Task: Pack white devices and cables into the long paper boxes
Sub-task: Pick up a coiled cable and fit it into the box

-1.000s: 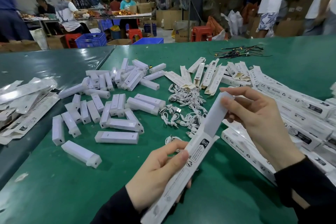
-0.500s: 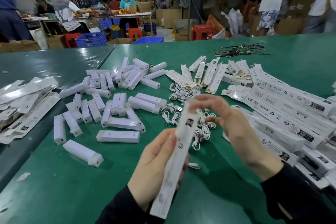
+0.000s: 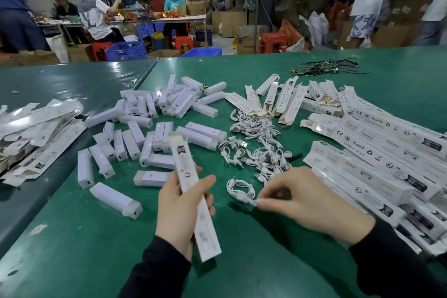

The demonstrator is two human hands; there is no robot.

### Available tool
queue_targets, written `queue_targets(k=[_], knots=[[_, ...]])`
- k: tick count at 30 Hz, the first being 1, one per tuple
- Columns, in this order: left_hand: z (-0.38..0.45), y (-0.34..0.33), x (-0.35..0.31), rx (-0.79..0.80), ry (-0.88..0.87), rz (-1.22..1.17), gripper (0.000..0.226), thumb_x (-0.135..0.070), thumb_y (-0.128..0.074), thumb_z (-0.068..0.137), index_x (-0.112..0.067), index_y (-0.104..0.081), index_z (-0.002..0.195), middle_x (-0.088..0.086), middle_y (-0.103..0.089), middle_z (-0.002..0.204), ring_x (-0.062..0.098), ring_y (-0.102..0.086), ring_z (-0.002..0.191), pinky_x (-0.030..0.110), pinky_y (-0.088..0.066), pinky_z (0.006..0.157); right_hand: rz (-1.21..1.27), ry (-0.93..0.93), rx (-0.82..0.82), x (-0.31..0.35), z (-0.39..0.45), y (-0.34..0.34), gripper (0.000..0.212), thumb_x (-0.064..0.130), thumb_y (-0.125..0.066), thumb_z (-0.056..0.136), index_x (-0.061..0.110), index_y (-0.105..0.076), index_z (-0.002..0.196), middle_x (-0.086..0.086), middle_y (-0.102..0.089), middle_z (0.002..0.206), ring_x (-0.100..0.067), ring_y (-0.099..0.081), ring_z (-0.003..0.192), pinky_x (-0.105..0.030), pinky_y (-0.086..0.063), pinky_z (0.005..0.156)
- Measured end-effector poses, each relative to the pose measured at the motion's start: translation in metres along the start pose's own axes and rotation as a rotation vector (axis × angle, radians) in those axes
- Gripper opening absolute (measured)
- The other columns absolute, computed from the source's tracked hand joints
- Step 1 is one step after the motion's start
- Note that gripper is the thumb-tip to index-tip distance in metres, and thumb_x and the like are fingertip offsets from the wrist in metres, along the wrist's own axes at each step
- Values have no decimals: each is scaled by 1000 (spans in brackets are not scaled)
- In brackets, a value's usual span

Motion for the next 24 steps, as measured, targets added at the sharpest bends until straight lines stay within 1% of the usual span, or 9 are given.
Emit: queue_targets(k=[3, 6, 9, 12, 13, 17, 19, 20, 24], knots=[[-2, -5, 8, 14, 49, 34, 42, -7, -79, 68, -8, -60, 105, 0, -62, 60, 12, -56, 49, 21, -46, 42, 481, -92, -244, -10, -3, 25, 8, 18, -77, 81, 14, -78, 74, -1, -74, 68, -6, -65, 57, -14, -47, 57], [-4, -11, 10, 51, 88, 22, 66, -25, -84, 46, -11, -60, 106, 8, -76, 88, 12, -65, 58, 21, -48, 44, 824, -172, -133, -7, -3, 2, 7, 11, -73, 83, 9, -76, 77, -10, -74, 73, -13, -67, 60, -16, -47, 53], [-4, -13, 10, 75, 110, 4, 74, -30, -84, 42, -11, -60, 109, 12, -75, 94, 14, -65, 60, 22, -47, 45, 879, -199, 32, 5, -3, -28, 6, 8, -71, 84, 4, -74, 83, -14, -74, 75, -15, -68, 60, -16, -47, 53], [-5, -12, 10, 62, 121, 8, 72, -26, -84, 41, -9, -60, 107, 9, -74, 82, 13, -62, 54, 22, -45, 42, 897, -212, 92, 7, -3, -39, 4, 9, -71, 85, 5, -72, 86, -12, -73, 74, -16, -68, 59, -18, -47, 53], [-5, -11, 12, 57, 138, -12, 68, -24, -84, 42, -8, -60, 105, 8, -72, 76, 13, -61, 52, 22, -45, 41, 901, -193, 106, 10, -3, -38, 9, 10, -73, 84, 7, -70, 92, -11, -73, 75, -17, -67, 60, -19, -47, 54], [-9, -21, 23, 143, 294, -185, 51, -17, -78, 53, -7, -57, 98, 3, -62, 62, 10, -49, 42, 18, -41, 37, 922, -83, 120, 24, -4, -34, 57, 8, -82, 68, 25, -64, 120, -5, -66, 86, -21, -62, 66, -28, -48, 62], [-18, -33, 31, 256, 416, -244, 37, -18, -77, 60, -8, -55, 88, -1, -52, 53, 7, -43, 38, 16, -40, 38, 925, -39, 140, 29, -3, -36, 63, 5, -81, 67, 27, -64, 124, -11, -62, 94, -28, -57, 74, -36, -49, 70], [-22, -37, 34, 299, 477, -266, 34, -19, -80, 62, -8, -55, 83, -2, -49, 50, 6, -41, 37, 15, -39, 39, 929, -16, 159, 33, -3, -37, 63, 4, -80, 69, 26, -64, 126, -16, -61, 99, -30, -55, 77, -35, -50, 71], [-33, -50, 37, 425, 623, -380, 50, -17, -99, 37, -3, -67, 73, 0, -50, 48, 4, -39, 34, 13, -40, 38, 985, 33, 241, 43, -8, -39, 62, -1, -75, 73, 19, -61, 130, -31, -59, 106, -40, -60, 84, -24, -55, 63]])
Point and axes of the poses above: each hand's wrist, its own z-axis towards the middle knuckle, its own y-axis out of the back of the hand, x = y × z, the point moved 10 cm from there along z, towards the middle knuckle
